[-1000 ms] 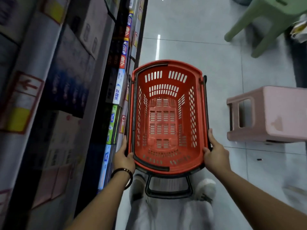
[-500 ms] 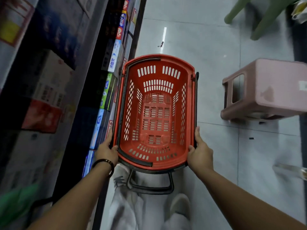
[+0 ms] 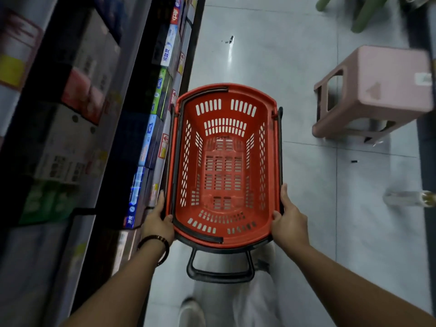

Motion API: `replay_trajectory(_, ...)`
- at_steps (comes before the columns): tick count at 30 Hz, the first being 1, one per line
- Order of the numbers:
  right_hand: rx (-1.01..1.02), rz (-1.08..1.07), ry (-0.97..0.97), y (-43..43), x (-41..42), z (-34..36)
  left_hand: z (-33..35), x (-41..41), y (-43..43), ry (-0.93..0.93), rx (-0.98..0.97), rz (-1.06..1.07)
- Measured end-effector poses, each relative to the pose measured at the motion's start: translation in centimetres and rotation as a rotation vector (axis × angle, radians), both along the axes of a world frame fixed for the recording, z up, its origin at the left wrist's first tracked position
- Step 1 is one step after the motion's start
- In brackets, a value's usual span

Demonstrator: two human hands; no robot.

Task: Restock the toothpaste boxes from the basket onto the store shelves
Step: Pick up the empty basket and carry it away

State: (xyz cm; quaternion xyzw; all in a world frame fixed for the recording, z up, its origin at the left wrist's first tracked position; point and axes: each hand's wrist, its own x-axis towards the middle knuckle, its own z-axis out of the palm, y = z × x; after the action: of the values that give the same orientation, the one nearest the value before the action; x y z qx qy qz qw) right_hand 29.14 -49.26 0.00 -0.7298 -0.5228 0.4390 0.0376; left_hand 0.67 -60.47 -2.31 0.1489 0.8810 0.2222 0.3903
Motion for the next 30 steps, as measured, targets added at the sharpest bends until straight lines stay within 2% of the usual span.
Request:
replay_trajectory(9, 0.028, 0.016, -0.076, -13.1, 2.8, 0.4, 0.1, 3.9, -12.4, -0.035, 0.067, 0.043)
replay_trajectory(14, 0.032, -0.047, -0.048, -21.2, 5.2, 0.7, 0.5, 5.8, -19.4, -0.015, 0.032, 0.011)
replay_trajectory(23, 0.015, -0.038, 0.035, -33.7, 9.0, -0.6, -0.1, 8.5, -31.4, 0.057, -0.011, -0.083)
replay_trajectory(27, 0.023, -0.015, 0.022, -39.6, 10.9, -1.7, -0.5, 9.6, -36.8, 0.095, -0.034, -0.135)
replay_trajectory(30, -0.003, -0.025, 0.002, -43.6, 12.0, -1.9, -0.5, 11.1, -41.0, 0.069, -0.021, -0.092)
